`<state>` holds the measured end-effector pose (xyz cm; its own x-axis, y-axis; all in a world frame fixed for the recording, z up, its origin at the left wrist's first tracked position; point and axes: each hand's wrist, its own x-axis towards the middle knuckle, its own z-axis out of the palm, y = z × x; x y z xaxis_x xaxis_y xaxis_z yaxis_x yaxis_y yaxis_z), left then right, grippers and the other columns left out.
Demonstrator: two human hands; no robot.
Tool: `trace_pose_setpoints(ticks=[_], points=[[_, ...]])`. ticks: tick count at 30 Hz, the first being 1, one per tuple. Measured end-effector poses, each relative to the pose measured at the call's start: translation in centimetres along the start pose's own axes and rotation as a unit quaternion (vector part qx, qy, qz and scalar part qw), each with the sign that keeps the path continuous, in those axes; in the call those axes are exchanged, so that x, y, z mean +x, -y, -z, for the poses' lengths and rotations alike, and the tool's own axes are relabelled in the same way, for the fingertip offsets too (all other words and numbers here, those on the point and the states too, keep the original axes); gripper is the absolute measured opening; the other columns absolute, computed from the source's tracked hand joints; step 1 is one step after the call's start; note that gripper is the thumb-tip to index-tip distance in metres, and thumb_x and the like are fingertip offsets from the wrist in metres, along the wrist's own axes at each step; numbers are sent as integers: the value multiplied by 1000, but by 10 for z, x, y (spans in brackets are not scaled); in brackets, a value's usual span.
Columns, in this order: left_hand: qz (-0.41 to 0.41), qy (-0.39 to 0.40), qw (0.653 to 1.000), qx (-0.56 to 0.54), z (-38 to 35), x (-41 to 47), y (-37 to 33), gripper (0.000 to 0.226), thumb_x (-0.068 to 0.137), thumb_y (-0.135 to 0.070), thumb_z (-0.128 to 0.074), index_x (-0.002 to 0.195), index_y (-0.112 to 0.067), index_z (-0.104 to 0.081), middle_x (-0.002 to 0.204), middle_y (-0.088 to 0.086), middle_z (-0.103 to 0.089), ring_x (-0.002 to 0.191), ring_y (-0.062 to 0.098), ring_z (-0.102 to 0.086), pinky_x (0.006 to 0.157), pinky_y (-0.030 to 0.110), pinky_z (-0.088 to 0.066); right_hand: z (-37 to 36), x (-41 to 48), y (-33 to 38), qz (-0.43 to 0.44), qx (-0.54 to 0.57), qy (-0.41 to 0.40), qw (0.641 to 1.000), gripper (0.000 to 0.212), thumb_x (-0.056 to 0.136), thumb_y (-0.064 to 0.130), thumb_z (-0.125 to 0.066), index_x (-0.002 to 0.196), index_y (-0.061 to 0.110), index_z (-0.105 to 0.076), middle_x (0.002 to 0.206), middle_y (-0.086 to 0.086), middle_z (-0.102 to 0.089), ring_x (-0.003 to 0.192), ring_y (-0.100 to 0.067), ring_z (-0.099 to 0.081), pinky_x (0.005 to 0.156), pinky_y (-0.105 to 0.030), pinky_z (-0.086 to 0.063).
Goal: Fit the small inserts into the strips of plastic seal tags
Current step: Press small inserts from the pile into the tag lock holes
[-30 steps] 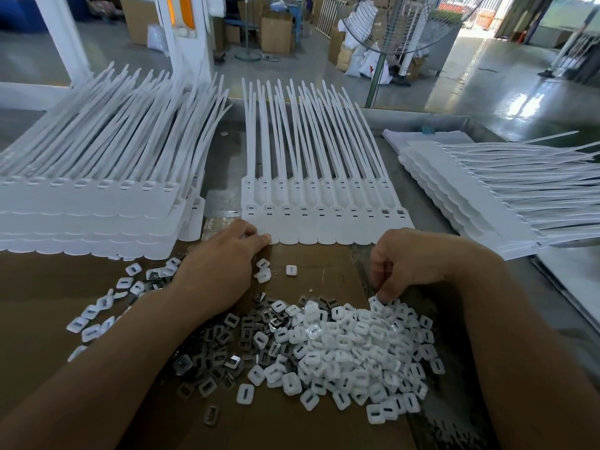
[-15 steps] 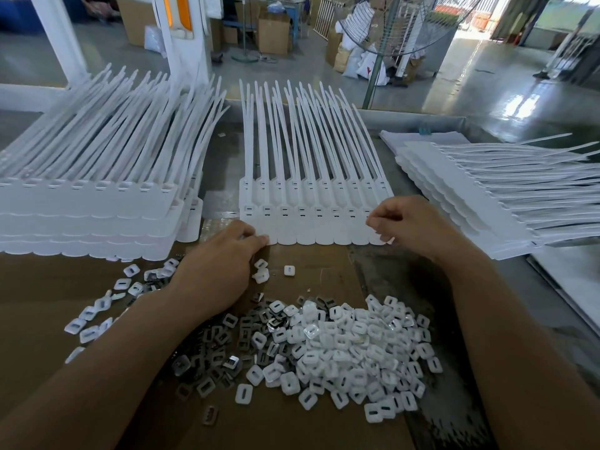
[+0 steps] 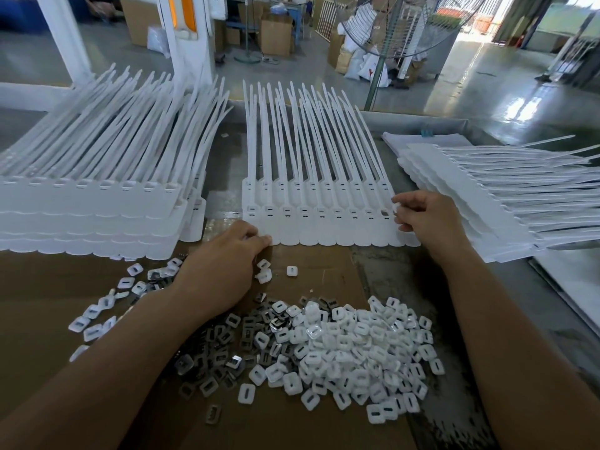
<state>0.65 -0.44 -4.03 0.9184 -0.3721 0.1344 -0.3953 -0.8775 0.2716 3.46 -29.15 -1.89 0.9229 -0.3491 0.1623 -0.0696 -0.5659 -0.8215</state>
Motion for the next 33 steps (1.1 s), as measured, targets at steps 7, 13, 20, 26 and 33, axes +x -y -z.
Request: trace_pose_setpoints(ticks=[7,13,20,26,33], points=[[-2,-5,1000,3,-2,-1,1,50,88,-6,-41,134,-26,-42,134,-4,-37,115,18,-46,91,36,-46,-6,5,-4,-22,25,-5,999,3,89,8,-58,90,11,-60,72,2,-65,58,-8,-59,53,-16,-49],[-2,-6,1000,-1,-2,0,1,50,88,-5,-40,134,-26,-42,133,-3,-37,115,18,-46,92,37,-45,-5,9,-9,-15,2,-20,1000,9,89,8,-56,90,16,-61,75,5,-62,63,-7,-56,54,-16,-43],[-7,-4,1000,2,-2,0,1,52,87,-4,-41,134,-25,-42,133,-2,-37,116,18,-45,92,37,-46,-6,8,-11,-7,9,-33,999,10,89,6,-56,91,15,-61,76,5,-62,62,-3,-57,53,-12,-43],[-8,-10,1000,1,-3,-3,3,51,87,-4,-41,134,-25,-43,133,-2,-38,114,18,-47,90,37,-47,-12,12,-11,21,-62,-26,998,8,87,12,-58,89,17,-64,82,4,-59,75,-7,-53,73,-21,-39],[-13,-18,1000,0,-4,-2,4,49,88,-4,-42,133,-23,-44,132,-1,-41,113,19,-48,91,39,-46,-16,12,-11,29,-108,7,994,13,87,9,-56,91,8,-69,86,-3,-59,81,-15,-52,80,-29,-42]])
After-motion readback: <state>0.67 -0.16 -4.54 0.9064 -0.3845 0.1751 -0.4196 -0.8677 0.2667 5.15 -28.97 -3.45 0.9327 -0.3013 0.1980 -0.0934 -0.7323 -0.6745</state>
